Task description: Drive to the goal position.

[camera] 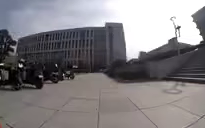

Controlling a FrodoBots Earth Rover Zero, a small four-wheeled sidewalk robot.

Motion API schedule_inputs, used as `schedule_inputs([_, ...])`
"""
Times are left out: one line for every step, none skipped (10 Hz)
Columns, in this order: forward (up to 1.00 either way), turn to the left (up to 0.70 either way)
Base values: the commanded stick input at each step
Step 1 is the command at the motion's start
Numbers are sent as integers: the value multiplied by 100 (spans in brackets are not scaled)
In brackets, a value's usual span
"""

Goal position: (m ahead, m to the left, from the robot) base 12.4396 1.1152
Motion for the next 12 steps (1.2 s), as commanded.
schedule_inputs([100,0])
schedule_inputs([100,0])
schedule_inputs([100,0])
schedule_inputs([100,0])
schedule_inputs([100,0])
schedule_inputs([100,0])
schedule_inputs([100,0])
schedule_inputs([100,0])
schedule_inputs([100,0])
schedule_inputs([100,0])
schedule_inputs([100,0])
schedule_inputs([100,0])
